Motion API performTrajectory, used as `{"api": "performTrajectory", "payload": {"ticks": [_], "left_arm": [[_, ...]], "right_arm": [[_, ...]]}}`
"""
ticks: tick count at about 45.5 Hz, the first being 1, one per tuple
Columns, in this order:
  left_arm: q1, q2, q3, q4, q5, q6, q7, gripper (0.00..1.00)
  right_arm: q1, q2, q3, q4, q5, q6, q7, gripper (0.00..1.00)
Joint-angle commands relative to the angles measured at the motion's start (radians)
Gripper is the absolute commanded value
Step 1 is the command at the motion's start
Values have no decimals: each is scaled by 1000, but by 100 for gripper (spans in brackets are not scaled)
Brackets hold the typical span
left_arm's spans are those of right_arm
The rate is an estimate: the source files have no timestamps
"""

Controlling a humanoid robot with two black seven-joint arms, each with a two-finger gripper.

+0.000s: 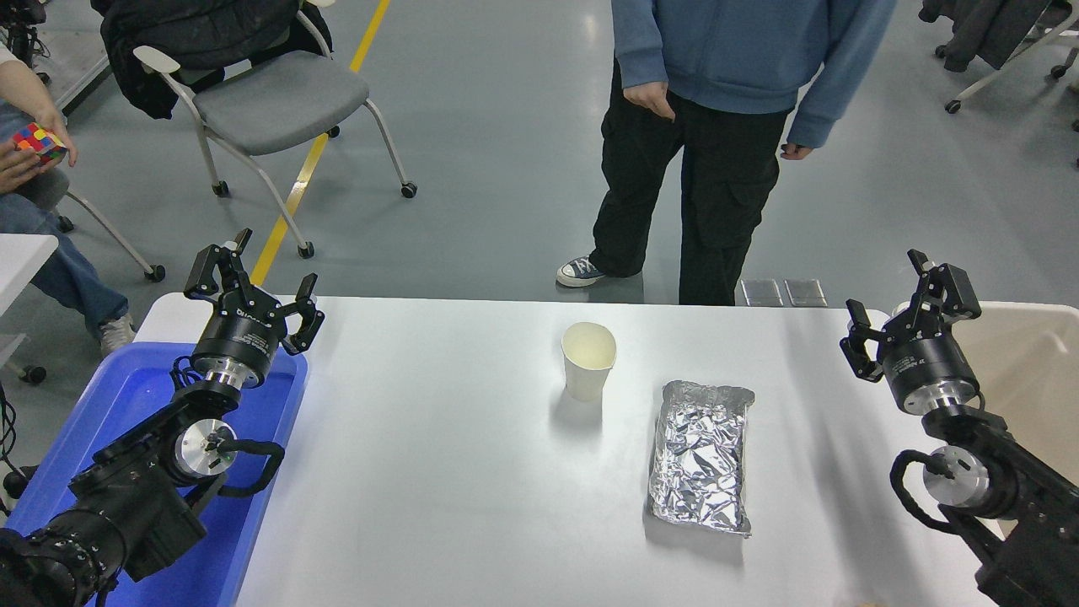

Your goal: Dispose of the paper cup in the dustbin

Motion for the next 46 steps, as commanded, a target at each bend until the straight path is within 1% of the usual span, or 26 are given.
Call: {"api": "performTrajectory", "payload": {"ticks": [1, 22, 40, 46], "left_arm": [[0, 0, -1, 0, 0, 0, 0, 100], [0, 0, 0, 0, 0, 0, 0, 100], [0, 0, 0, 0, 0, 0, 0, 100], [0, 0, 0, 0, 0, 0, 0, 100]], "right_arm": [[1, 0, 1, 1, 0, 0, 0, 100], [9, -5, 0, -6, 0, 3, 0, 100], [0, -9, 1, 31, 3, 18, 3, 100], [3, -9, 3, 28, 3, 20, 37, 100]]}}
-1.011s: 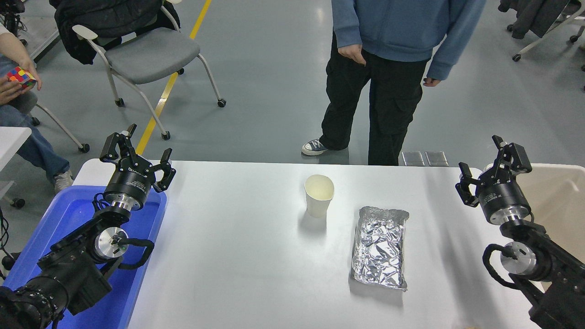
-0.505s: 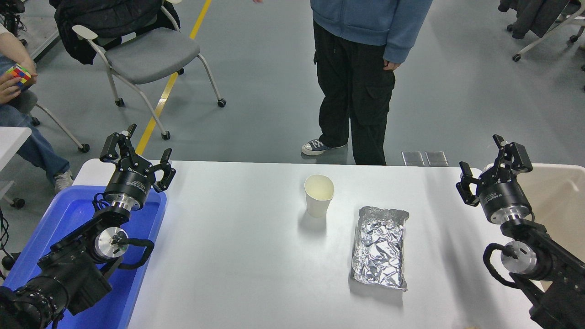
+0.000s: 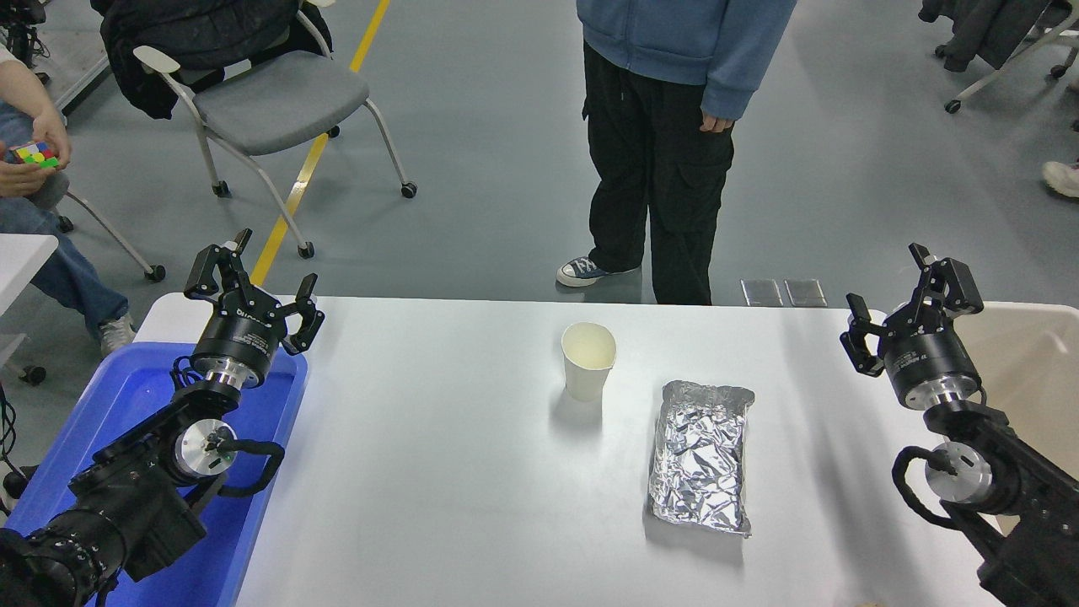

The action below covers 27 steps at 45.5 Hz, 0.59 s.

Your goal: Dispose of the paper cup in the dustbin

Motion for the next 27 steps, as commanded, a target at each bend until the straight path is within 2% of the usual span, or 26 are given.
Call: {"api": "performTrajectory", "payload": {"ticks": [1, 5, 10, 21, 27], "left_arm": [[0, 0, 0, 0, 0, 0, 0, 100], [0, 0, 0, 0, 0, 0, 0, 100], [0, 0, 0, 0, 0, 0, 0, 100], [0, 0, 0, 0, 0, 0, 0, 100], [0, 0, 0, 0, 0, 0, 0, 100]], "right_arm": [[0, -1, 0, 5, 0, 4, 42, 100], [-1, -2, 0, 1, 0, 5, 82, 100], [14, -2, 0, -3, 10, 5, 82, 100], [28, -4, -5, -2, 20, 39, 10, 100], [30, -5, -9, -2, 20, 30, 2, 100]]}}
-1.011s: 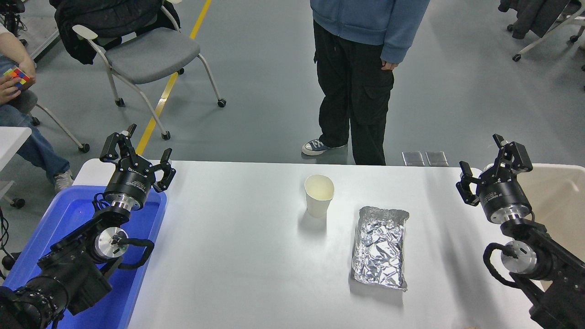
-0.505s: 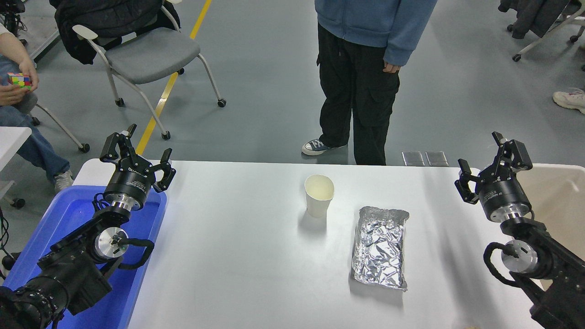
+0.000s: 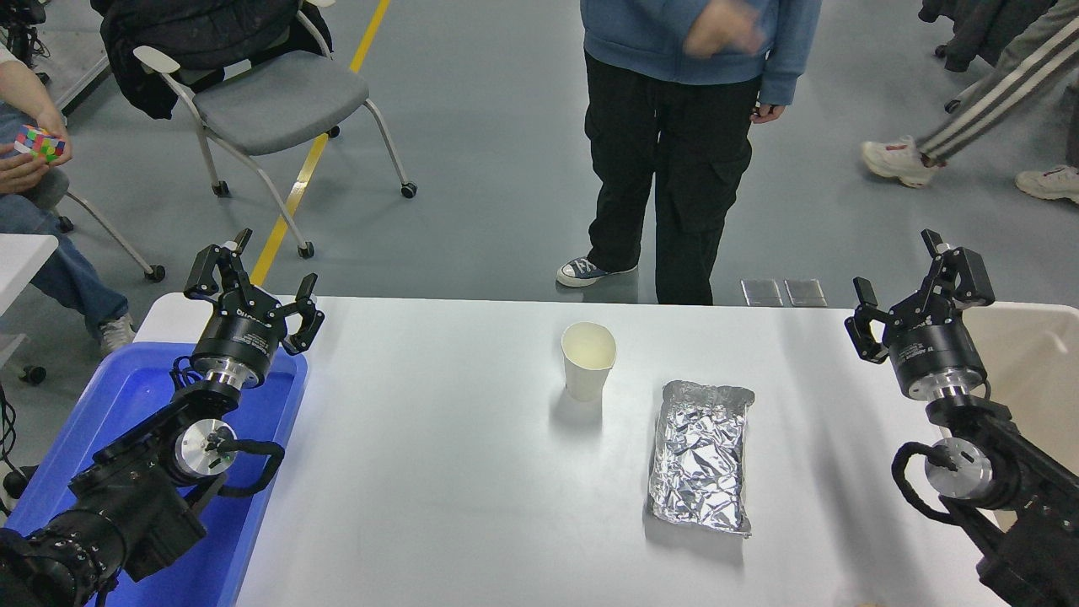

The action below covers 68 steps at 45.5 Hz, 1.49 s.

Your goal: Dispose of the paper cup in the dustbin

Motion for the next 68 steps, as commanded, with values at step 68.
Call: {"api": "performTrajectory", "payload": {"ticks": [68], "left_arm": [[0, 0, 0, 0, 0, 0, 2, 100]], "right_arm": [[901, 136, -1531, 92, -405, -137, -216, 100]]}}
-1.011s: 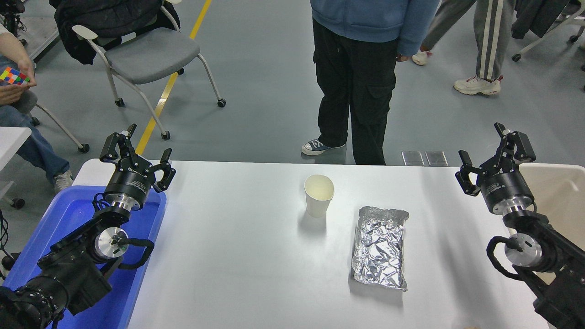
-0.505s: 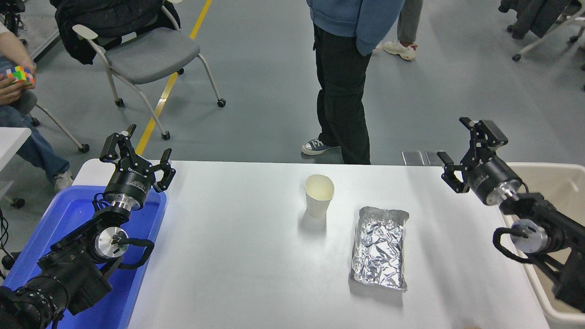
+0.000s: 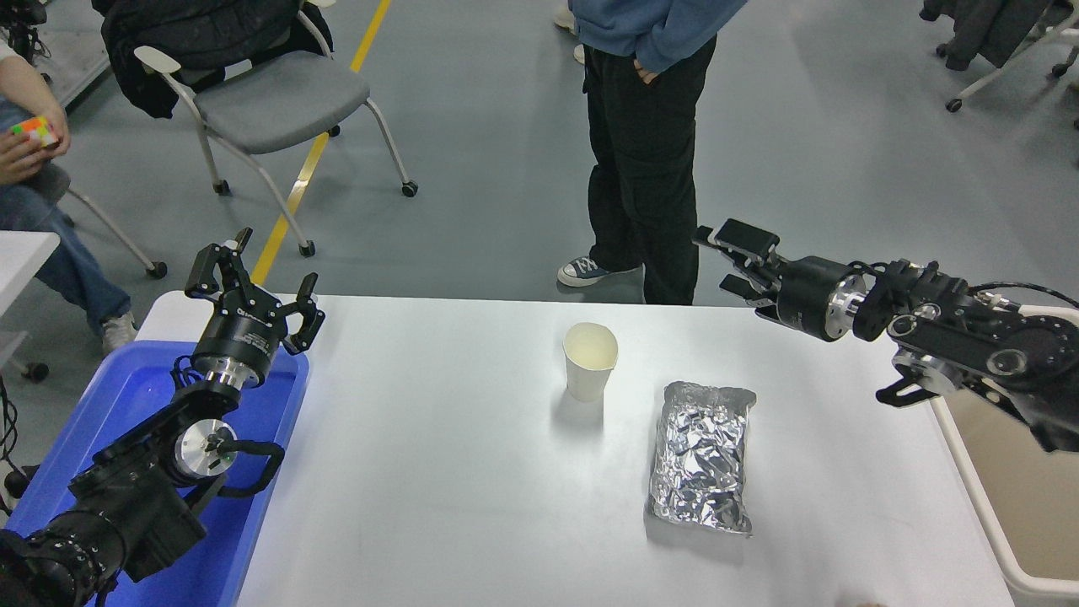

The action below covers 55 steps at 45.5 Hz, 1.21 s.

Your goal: Dispose of the paper cup in the dustbin

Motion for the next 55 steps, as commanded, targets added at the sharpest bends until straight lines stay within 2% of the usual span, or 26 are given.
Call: {"api": "performTrajectory", "payload": {"ticks": [1, 6, 17, 36, 55], "left_arm": [[0, 0, 0, 0, 0, 0, 1, 100], [0, 0, -1, 0, 0, 0, -1, 100], [0, 0, -1, 0, 0, 0, 1, 100], [0, 0, 0, 0, 0, 0, 1, 100], [0, 0, 0, 0, 0, 0, -1, 100]], "right_arm": [[177, 183, -355, -20, -74, -45, -33, 100], [217, 249, -465, -47, -75, -42, -86, 100], [220, 437, -579, -192, -60, -43, -105, 100], [38, 437, -605, -491, -5, -31, -119, 100], [7, 437, -395, -439, 72, -16, -110, 100]]}}
